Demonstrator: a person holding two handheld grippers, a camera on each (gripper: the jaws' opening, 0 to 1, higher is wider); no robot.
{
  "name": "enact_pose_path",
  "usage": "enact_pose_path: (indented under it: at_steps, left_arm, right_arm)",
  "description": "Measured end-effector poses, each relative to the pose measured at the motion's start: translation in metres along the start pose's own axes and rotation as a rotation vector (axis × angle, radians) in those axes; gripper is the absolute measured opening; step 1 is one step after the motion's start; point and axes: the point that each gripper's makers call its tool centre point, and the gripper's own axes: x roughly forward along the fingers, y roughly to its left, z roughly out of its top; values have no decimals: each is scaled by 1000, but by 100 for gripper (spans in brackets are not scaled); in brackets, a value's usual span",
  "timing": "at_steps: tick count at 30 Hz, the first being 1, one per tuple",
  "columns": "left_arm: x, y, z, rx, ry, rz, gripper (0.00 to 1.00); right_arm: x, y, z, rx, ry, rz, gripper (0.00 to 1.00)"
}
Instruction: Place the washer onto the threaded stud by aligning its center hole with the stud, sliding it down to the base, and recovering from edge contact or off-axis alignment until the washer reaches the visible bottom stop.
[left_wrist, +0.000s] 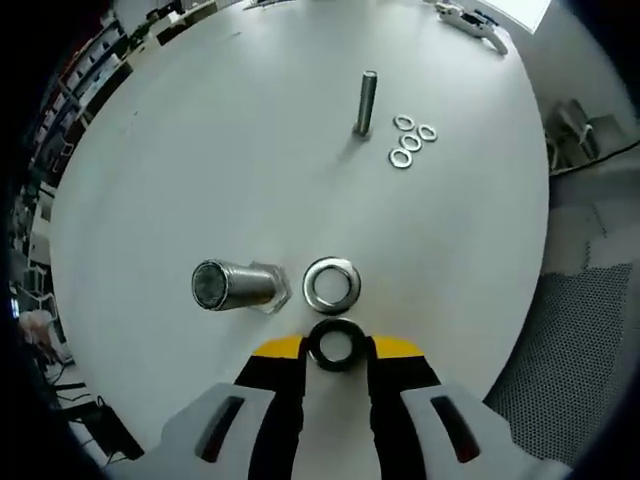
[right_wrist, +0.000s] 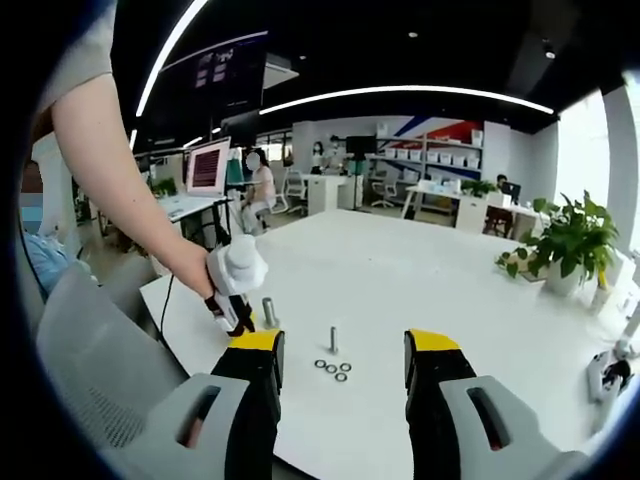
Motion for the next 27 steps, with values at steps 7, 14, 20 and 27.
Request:
enact_pose_path:
  at_steps: [7,14,20,27]
  left_arm:
    - [0,-4,0,49,-2,-7,25]
    - [-1,-5,1,66,14,-7,21]
    - [-1,-4,1,52,18,-11,21]
    - [-1,-2,0,39,5,-5,21]
  right_arm:
    - [0,1,1,-6,-5,0,50]
    - [0,2,1,-11,-2,4,50]
    - [0,1,0,-10,-1,1,50]
    - [0,0,0,-9,-1,-2,50]
